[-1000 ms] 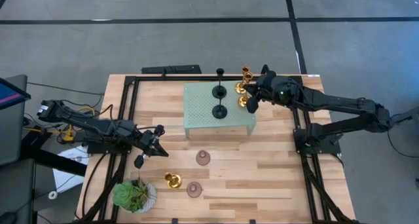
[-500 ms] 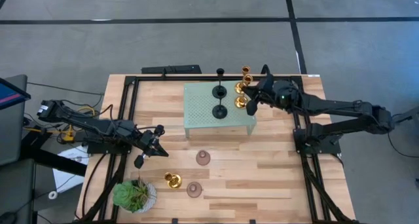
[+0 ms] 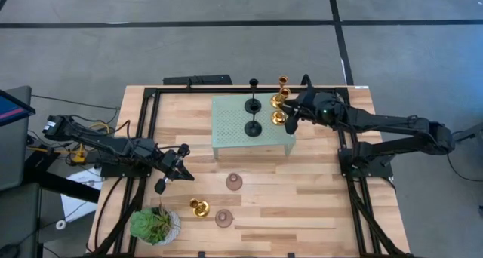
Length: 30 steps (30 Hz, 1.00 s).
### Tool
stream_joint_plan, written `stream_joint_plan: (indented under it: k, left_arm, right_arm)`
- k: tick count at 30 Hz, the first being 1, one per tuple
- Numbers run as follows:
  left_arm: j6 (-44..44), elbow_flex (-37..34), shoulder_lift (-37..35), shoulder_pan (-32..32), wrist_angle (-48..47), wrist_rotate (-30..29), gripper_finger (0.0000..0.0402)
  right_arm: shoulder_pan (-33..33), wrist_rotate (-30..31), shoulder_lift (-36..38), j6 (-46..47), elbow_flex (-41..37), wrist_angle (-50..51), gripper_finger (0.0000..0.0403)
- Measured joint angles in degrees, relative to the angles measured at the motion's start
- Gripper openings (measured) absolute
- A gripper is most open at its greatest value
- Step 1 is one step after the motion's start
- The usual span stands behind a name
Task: Pick & Place candle stick holders
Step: Put the bottom gold candle holder on the shelf aligned with the other gold candle holder, then put the gold candle holder on the shelf aligned with the other gold candle holders
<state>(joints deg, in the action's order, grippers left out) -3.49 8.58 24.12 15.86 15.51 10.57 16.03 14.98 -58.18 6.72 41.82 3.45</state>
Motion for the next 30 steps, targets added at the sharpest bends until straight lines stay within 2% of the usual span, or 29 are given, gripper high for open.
stream_joint_plan:
  k: [5, 9, 15, 18, 20, 26, 30]
  left_arm:
    - [0.0, 0.0, 0.0, 0.0, 0.0, 0.0, 0.0011]
    - [0.0, 0.0, 0.0, 0.0, 0.0, 0.0, 0.0011]
    - [0.0, 0.0, 0.0, 0.0, 0.0, 0.0, 0.0011]
    - [-0.1, 0.0, 0.0, 0.0, 0.0, 0.0, 0.0011]
    - [-1.2, 0.0, 0.0, 0.0, 0.0, 0.0, 0.0011]
    - [-7.4, 0.0, 0.7, 0.5, 0.0, 3.9, 0.0011]
    - [-5.2, 0.0, 2.2, 1.6, 0.0, 4.7, 0.0006]
  right_arm:
    - [-0.3, -0.2, 3.0, -2.2, 0.0, 3.3, 0.0126]
    - [-0.3, -4.0, 7.3, -1.9, 0.0, 8.8, 0.0141]
    - [-2.2, -19.1, 14.5, 6.6, 0.0, 15.8, 0.0145]
    - [-5.4, -27.2, 16.5, 8.8, 0.1, 17.9, 0.0135]
    - [-8.6, -30.0, 17.1, 9.6, 0.1, 18.9, 0.0127]
    - [-20.0, -29.3, 16.0, 8.5, 0.1, 19.5, 0.0099]
    - [-26.1, -23.2, 14.3, 5.0, 0.1, 19.6, 0.0082]
